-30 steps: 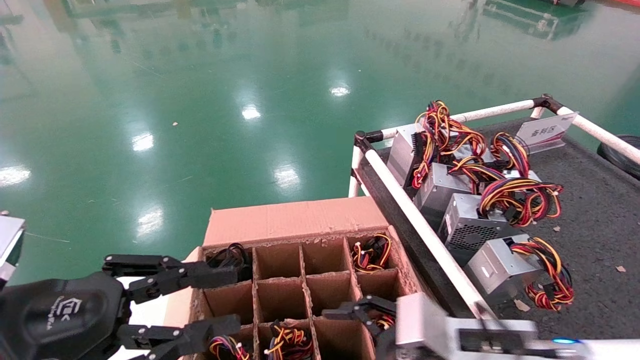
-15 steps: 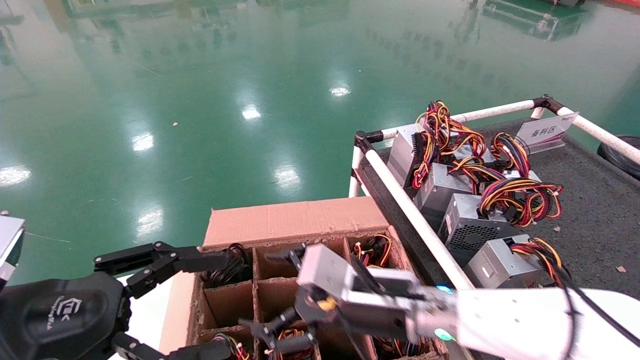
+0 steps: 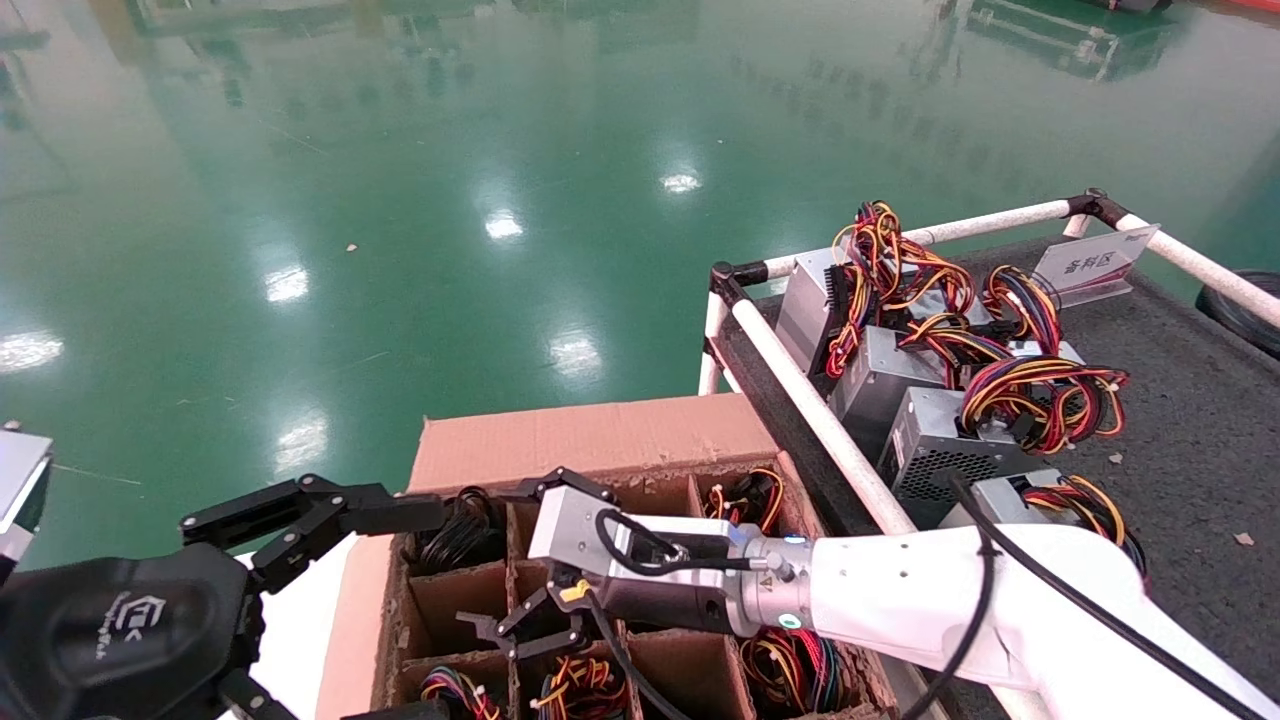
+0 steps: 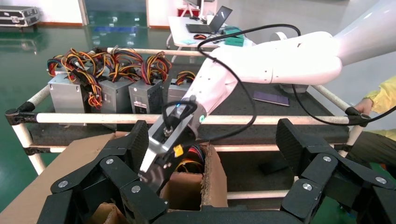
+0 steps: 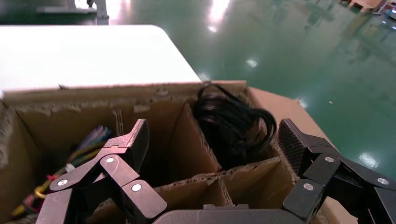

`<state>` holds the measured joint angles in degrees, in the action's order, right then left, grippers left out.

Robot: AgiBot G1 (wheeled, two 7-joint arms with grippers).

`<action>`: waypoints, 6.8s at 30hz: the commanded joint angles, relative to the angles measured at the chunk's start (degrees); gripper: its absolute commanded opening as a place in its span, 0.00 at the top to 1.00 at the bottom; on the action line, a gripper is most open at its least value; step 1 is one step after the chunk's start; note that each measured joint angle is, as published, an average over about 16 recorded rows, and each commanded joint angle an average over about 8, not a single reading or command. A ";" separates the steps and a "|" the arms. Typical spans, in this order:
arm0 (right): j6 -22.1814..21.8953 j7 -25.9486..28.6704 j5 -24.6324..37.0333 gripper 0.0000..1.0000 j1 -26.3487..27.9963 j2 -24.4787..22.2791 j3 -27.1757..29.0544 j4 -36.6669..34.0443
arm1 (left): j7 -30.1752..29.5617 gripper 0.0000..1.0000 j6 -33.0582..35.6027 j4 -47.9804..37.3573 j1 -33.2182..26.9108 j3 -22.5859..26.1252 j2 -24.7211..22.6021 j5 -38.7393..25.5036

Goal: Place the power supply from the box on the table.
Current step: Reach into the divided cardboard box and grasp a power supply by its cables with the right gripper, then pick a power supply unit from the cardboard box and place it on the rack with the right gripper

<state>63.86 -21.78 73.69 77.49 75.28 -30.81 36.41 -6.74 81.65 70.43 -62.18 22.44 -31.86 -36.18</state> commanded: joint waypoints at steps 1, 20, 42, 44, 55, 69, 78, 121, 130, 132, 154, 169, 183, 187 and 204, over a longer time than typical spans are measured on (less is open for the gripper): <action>0.43 -3.24 -0.11 0.00 0.94 1.09 0.17 -3.27 | 0.00 0.00 0.00 0.00 0.00 0.00 0.00 0.00; -4.32 -11.13 -9.84 1.00 3.31 3.36 -10.61 -7.77 | 0.00 0.00 0.00 0.00 0.00 0.00 0.00 0.00; -22.95 -10.85 -24.48 1.00 4.60 3.35 -30.67 -1.57 | 0.00 0.00 0.00 0.00 0.00 0.00 0.00 0.00; -23.59 -11.03 -25.77 1.00 4.89 3.34 -31.79 -1.53 | 0.00 0.00 0.00 0.00 0.00 0.00 0.00 0.00; -23.75 -11.37 -32.82 1.00 6.62 3.13 -36.43 -2.58 | 0.00 0.00 0.00 0.00 0.00 0.00 0.00 0.00; -13.64 -8.63 -43.36 1.00 10.82 2.15 -35.62 -8.34 | 0.00 0.00 0.00 0.00 0.00 0.00 0.00 0.00; -4.96 -4.63 -48.73 1.00 15.73 0.83 -33.24 -12.31 | 0.00 0.00 0.00 0.00 0.00 0.00 0.00 0.00; -11.04 10.99 -55.82 1.00 48.39 -29.12 -26.87 -38.82 | 0.00 0.00 0.00 0.00 0.00 0.00 0.00 0.00; -2.89 16.60 -56.17 1.00 43.69 -37.64 -26.44 -38.73 | 0.00 0.00 0.00 0.00 0.00 0.00 0.00 0.00; -0.45 17.88 -56.56 1.00 42.45 -39.38 -26.13 -38.55 | 0.00 0.00 0.00 0.00 0.00 0.00 0.00 0.00; 14.86 23.71 -59.86 1.00 27.73 -48.44 -23.34 -38.85 | 0.00 0.00 0.00 0.00 0.00 0.01 0.00 0.00; 19.44 23.76 -60.80 1.00 20.16 -48.54 -22.45 -37.85 | 0.00 0.00 0.00 0.00 0.00 0.01 0.00 0.00; 20.38 21.90 -60.74 1.00 17.89 -45.43 -22.47 -36.10 | 0.00 0.00 0.00 0.00 0.00 0.01 0.00 0.00; 20.70 20.91 -60.46 1.00 17.32 -44.33 -22.67 -35.80 | 0.00 0.00 0.00 0.00 0.00 0.01 0.00 0.00; 23.51 18.70 -59.07 1.00 13.54 -42.03 -23.64 -36.09 | 0.00 0.00 0.00 0.00 0.00 0.01 0.00 0.01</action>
<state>87.21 -3.17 14.61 90.92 33.22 -54.45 0.32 -6.74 81.64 70.43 -62.18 22.45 -31.86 -36.18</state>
